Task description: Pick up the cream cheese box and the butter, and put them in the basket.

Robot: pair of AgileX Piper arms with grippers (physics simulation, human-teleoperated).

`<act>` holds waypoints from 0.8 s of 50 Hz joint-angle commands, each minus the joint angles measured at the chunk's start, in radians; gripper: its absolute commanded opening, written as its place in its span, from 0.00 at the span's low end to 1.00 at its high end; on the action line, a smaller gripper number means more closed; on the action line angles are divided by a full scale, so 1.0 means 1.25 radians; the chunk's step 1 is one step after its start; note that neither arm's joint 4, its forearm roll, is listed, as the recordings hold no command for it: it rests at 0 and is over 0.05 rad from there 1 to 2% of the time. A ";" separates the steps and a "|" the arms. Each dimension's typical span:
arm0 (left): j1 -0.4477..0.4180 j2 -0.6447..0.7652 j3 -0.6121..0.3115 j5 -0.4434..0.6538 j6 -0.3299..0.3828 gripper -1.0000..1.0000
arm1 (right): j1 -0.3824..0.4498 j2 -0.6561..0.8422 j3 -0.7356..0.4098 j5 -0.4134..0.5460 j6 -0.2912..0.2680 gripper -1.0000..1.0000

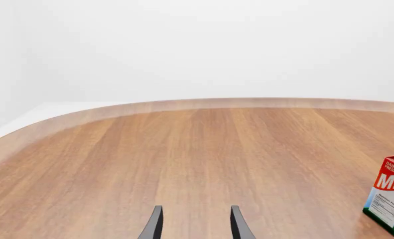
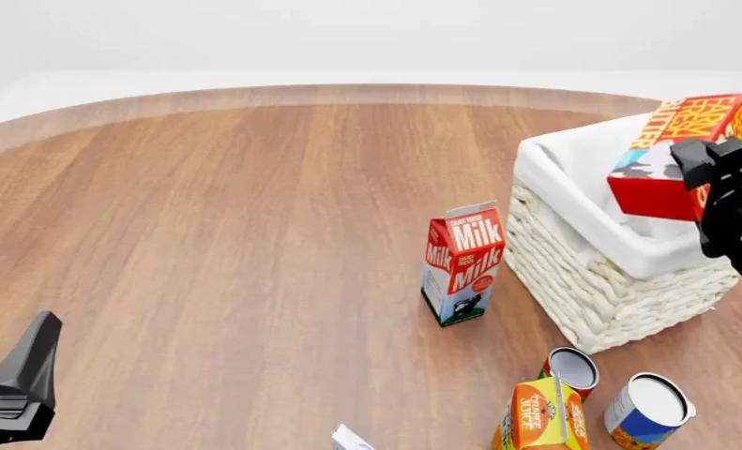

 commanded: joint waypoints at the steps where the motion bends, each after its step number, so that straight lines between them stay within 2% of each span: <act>1: 0.000 0.000 0.000 0.000 0.000 1.00 | -0.002 -0.010 -0.004 -0.012 0.023 0.00; 15: 0.000 0.000 0.000 0.000 0.000 1.00 | 0.007 0.054 -0.017 -0.058 0.023 0.00; 40: 0.000 0.000 0.000 0.000 0.000 1.00 | -0.006 0.062 -0.015 -0.056 0.022 0.00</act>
